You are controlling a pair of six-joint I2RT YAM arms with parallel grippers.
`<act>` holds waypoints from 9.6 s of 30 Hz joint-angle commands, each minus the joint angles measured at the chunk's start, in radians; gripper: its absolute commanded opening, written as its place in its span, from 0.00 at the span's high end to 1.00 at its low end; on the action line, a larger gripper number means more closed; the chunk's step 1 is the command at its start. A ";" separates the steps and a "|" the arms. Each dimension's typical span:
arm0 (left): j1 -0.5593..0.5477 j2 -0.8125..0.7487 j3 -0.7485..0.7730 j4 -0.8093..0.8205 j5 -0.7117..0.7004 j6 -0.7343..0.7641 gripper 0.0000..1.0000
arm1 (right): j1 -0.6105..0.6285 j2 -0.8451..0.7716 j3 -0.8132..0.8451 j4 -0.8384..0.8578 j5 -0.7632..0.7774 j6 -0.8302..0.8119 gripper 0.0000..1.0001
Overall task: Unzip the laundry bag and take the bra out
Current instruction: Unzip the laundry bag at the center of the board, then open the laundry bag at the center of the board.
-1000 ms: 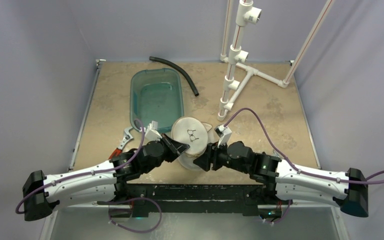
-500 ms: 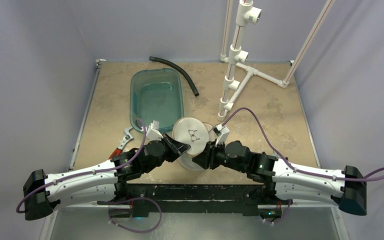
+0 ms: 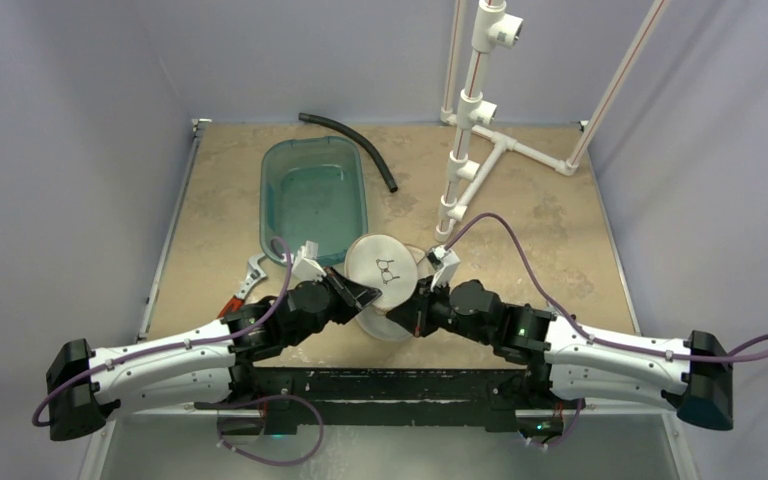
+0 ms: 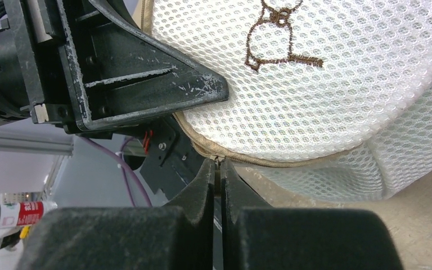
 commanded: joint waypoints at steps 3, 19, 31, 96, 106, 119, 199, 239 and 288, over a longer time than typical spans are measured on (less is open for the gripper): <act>0.007 -0.038 0.044 0.007 -0.019 0.022 1.00 | 0.004 -0.055 0.042 -0.040 0.044 -0.001 1.00; 0.005 -0.109 0.059 -0.050 -0.010 0.050 1.00 | 0.003 -0.093 0.027 -0.245 0.219 0.065 1.00; 0.007 -0.163 0.054 -0.123 0.116 0.154 1.00 | 0.002 -0.063 0.035 -0.231 0.428 0.085 1.00; 0.008 -0.471 -0.085 -0.072 0.284 0.657 0.98 | 0.000 -0.220 -0.073 0.082 0.086 -0.025 0.39; 0.008 -0.563 -0.084 -0.011 0.322 0.726 1.00 | -0.044 -0.202 -0.015 0.154 0.094 -0.143 0.35; 0.007 -0.621 -0.090 -0.019 0.353 0.768 1.00 | -0.236 -0.071 0.093 0.298 -0.262 -0.291 0.35; 0.044 -0.168 -0.014 -0.299 -0.104 0.365 0.41 | -0.236 -0.399 -0.115 0.016 -0.102 -0.182 0.39; 0.054 -0.202 0.101 -0.067 0.134 0.726 1.00 | -0.237 -0.459 -0.049 -0.113 -0.055 -0.213 0.39; -0.504 0.076 0.220 0.041 -0.367 0.995 0.15 | -0.237 -0.494 0.231 -0.386 0.067 -0.258 0.35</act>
